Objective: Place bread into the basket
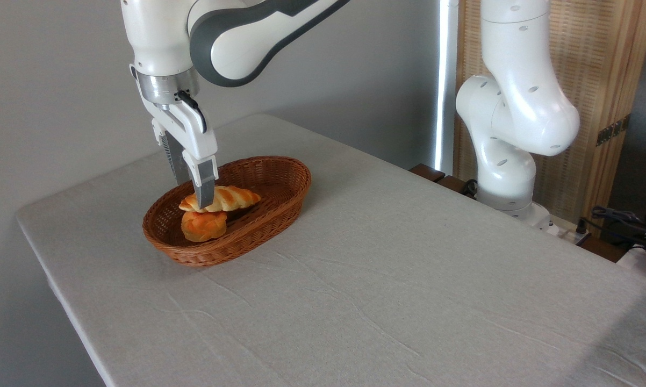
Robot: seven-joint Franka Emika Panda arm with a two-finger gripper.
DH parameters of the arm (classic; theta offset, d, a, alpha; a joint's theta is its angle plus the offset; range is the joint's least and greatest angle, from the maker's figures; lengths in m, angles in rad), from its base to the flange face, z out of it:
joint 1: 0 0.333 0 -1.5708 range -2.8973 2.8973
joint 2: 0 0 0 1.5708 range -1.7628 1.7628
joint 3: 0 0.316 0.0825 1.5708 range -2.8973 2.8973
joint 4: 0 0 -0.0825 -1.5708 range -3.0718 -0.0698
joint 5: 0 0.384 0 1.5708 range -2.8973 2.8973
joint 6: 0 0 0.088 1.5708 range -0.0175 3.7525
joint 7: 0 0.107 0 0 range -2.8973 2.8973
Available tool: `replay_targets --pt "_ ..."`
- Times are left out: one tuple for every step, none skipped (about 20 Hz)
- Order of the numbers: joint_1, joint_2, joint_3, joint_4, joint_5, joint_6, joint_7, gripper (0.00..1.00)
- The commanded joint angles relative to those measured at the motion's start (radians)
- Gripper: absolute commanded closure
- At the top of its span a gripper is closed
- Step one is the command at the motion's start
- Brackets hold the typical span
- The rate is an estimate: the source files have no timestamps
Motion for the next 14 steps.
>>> replay_targets --pt "0.003 -0.015 0.013 0.008 -0.002 0.002 -0.021 0.00" --pt "0.003 -0.024 0.036 0.011 -0.002 0.002 -0.016 0.00" --pt "0.001 -0.032 0.059 0.033 0.000 -0.003 -0.012 0.00" --pt "0.001 -0.035 0.082 0.043 0.000 -0.012 -0.009 0.00" --pt "0.001 -0.041 0.099 0.041 0.001 -0.019 0.000 0.00" --pt "0.003 -0.047 0.118 0.041 0.001 -0.021 0.020 0.00" --pt "0.003 -0.052 0.154 0.043 0.001 -0.023 0.049 0.00" --pt "0.001 -0.064 0.189 0.044 0.001 -0.026 0.072 0.00" --pt "0.003 -0.070 0.213 0.044 0.003 -0.039 0.088 0.00" --pt "0.003 -0.072 0.237 0.046 0.012 -0.062 0.118 0.00" --pt "0.003 -0.072 0.265 0.049 0.032 -0.087 0.164 0.00" --pt "0.001 -0.073 0.285 0.049 0.043 -0.116 0.216 0.00" --pt "0.003 -0.076 0.299 0.049 0.044 -0.157 0.270 0.00" --pt "0.003 -0.076 0.314 0.049 0.044 -0.191 0.321 0.00"
